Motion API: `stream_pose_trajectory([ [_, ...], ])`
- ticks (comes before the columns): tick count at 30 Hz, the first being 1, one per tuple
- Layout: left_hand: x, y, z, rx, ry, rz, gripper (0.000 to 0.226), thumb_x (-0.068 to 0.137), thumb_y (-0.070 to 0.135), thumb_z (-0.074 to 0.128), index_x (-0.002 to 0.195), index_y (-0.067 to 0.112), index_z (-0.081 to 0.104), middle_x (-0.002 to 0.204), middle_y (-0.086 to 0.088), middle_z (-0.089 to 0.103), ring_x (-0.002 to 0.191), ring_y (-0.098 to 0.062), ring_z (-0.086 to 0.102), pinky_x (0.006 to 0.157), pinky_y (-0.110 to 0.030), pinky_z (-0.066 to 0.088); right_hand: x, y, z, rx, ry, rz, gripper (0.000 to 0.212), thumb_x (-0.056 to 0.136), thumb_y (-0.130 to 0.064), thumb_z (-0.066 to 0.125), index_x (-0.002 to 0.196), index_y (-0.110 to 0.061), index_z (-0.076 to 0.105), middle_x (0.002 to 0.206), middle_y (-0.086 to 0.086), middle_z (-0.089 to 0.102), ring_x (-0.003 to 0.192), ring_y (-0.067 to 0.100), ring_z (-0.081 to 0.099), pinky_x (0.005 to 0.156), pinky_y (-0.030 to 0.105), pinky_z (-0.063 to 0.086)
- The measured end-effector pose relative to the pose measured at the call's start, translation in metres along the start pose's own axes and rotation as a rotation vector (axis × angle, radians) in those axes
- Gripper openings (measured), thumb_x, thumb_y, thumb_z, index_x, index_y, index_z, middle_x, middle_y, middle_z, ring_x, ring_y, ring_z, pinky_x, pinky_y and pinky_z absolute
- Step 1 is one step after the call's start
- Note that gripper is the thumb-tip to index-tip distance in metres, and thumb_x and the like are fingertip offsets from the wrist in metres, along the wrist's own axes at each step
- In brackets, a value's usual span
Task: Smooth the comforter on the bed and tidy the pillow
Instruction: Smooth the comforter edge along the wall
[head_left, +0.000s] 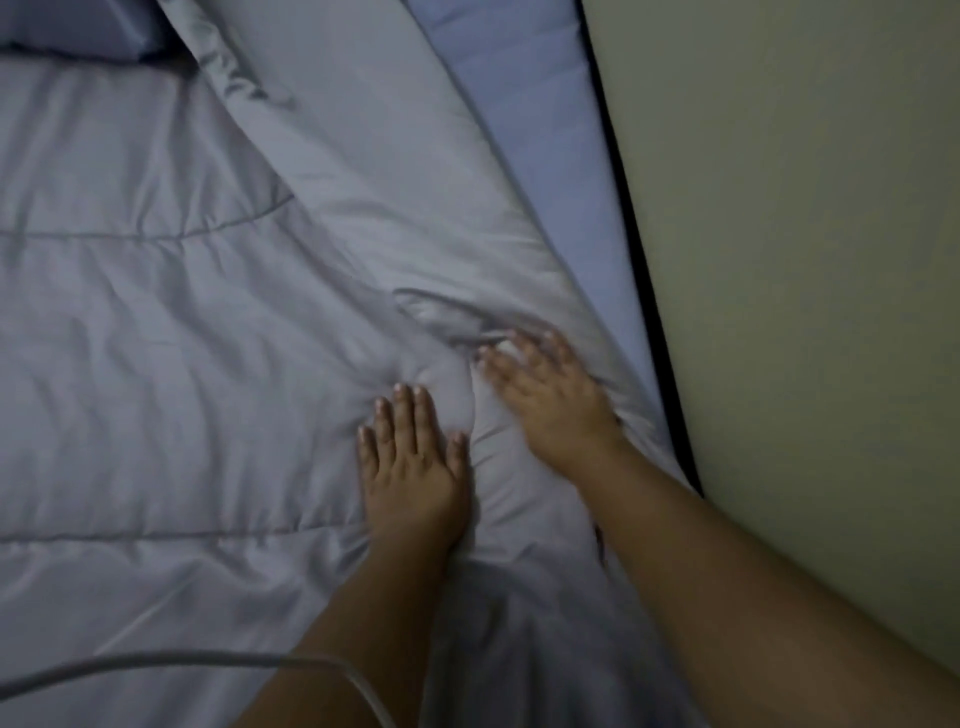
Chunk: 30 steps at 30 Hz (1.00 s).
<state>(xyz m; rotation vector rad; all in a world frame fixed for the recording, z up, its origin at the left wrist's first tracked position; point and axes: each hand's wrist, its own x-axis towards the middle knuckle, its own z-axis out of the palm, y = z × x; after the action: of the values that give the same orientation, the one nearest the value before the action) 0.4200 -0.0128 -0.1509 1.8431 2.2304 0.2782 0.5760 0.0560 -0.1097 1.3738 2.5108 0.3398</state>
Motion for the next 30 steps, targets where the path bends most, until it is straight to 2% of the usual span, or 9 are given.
stream_pose_trajectory([
  [3, 0.002, -0.001, 0.004, -0.002, -0.003, -0.003, 0.067, 0.091, 0.048, 0.027, 0.147, 0.011, 0.032, 0.154, -0.01, 0.031, 0.142, -0.031, 0.029, 0.114, -0.041, 0.006, -0.002, 0.061, 0.015, -0.031, -0.013, 0.247, 0.048, 0.08, -0.012, 0.034, 0.114, -0.005, 0.067, 0.114, 0.01, 0.07, 0.108, 0.033, 0.064, 0.101, 0.051, 0.039],
  [6, 0.003, -0.002, 0.007, 0.013, -0.008, -0.002, 0.066, 0.092, 0.047, 0.027, 0.147, 0.01, 0.032, 0.155, -0.01, 0.03, 0.142, -0.031, 0.029, 0.115, -0.041, 0.008, -0.017, 0.108, 0.028, -0.009, -0.037, 0.382, 0.052, 0.085, -0.013, 0.027, 0.124, 0.001, 0.058, 0.123, 0.022, 0.063, 0.117, 0.045, 0.055, 0.104, 0.059, 0.032],
  [9, 0.004, -0.002, 0.01, 0.015, -0.01, -0.003, 0.066, 0.092, 0.046, 0.027, 0.147, 0.01, 0.03, 0.155, -0.01, 0.029, 0.143, -0.031, 0.028, 0.115, -0.042, 0.009, -0.002, 0.095, 0.017, 0.087, -0.089, 0.486, 0.065, 0.084, -0.022, 0.012, 0.138, 0.0, 0.042, 0.143, 0.02, 0.045, 0.136, 0.038, 0.035, 0.112, 0.055, 0.017],
  [12, 0.004, -0.003, 0.009, 0.028, -0.012, 0.001, 0.067, 0.092, 0.047, 0.026, 0.148, 0.01, 0.028, 0.156, -0.01, 0.026, 0.143, -0.031, 0.026, 0.115, -0.041, 0.006, -0.009, 0.066, 0.027, 0.144, 0.016, 0.503, 0.059, 0.083, -0.016, 0.02, 0.13, 0.007, 0.049, 0.136, 0.024, 0.051, 0.13, 0.042, 0.043, 0.11, 0.056, 0.022],
  [16, 0.003, -0.003, 0.007, 0.016, -0.036, 0.008, 0.071, 0.09, 0.051, 0.015, 0.151, 0.013, 0.016, 0.16, -0.007, 0.013, 0.147, -0.028, 0.013, 0.117, -0.039, -0.002, -0.045, 0.063, 0.056, 0.17, -0.012, 0.574, 0.057, 0.086, -0.016, 0.024, 0.132, 0.009, 0.045, 0.135, 0.026, 0.051, 0.132, 0.041, 0.041, 0.116, 0.036, -0.003],
  [21, 0.0, 0.002, -0.003, -0.008, -0.094, -0.009, 0.073, 0.089, 0.053, 0.007, 0.152, 0.016, 0.005, 0.161, -0.004, 0.0, 0.149, -0.024, -0.001, 0.12, -0.042, -0.004, -0.054, 0.032, 0.029, 0.189, 0.165, 0.621, 0.051, 0.087, -0.015, 0.043, 0.135, 0.001, 0.045, 0.14, 0.016, 0.05, 0.133, 0.034, 0.042, 0.111, 0.045, 0.014],
  [24, -0.023, 0.021, -0.012, -0.05, -0.083, -0.002, 0.07, 0.092, 0.051, 0.017, 0.151, 0.013, 0.016, 0.16, -0.007, 0.014, 0.148, -0.025, 0.009, 0.12, -0.042, 0.002, -0.092, -0.014, 0.022, 0.24, 0.24, 0.618, 0.05, 0.089, -0.017, 0.05, 0.137, -0.002, 0.045, 0.14, 0.014, 0.051, 0.133, 0.031, 0.043, 0.113, 0.044, 0.017],
  [27, -0.073, 0.033, -0.009, -0.03, -0.125, 0.18, 0.068, 0.091, 0.05, 0.028, 0.146, 0.01, 0.034, 0.152, -0.011, 0.035, 0.142, -0.028, 0.031, 0.117, -0.042, 0.014, -0.141, -0.03, 0.032, 0.321, 0.142, 0.672, 0.052, 0.098, -0.032, 0.031, 0.139, -0.001, 0.041, 0.143, 0.015, 0.046, 0.135, 0.031, 0.039, 0.117, 0.039, 0.01],
  [30, -0.1, 0.019, -0.002, 0.067, -0.161, 0.268, 0.069, 0.09, 0.052, 0.03, 0.145, 0.011, 0.035, 0.152, -0.01, 0.035, 0.141, -0.029, 0.033, 0.115, -0.042, 0.014, -0.171, -0.029, 0.041, 0.339, 0.139, 0.624, 0.053, 0.1, -0.032, 0.025, 0.136, 0.001, 0.044, 0.14, 0.017, 0.049, 0.133, 0.03, 0.041, 0.118, 0.034, 0.01],
])
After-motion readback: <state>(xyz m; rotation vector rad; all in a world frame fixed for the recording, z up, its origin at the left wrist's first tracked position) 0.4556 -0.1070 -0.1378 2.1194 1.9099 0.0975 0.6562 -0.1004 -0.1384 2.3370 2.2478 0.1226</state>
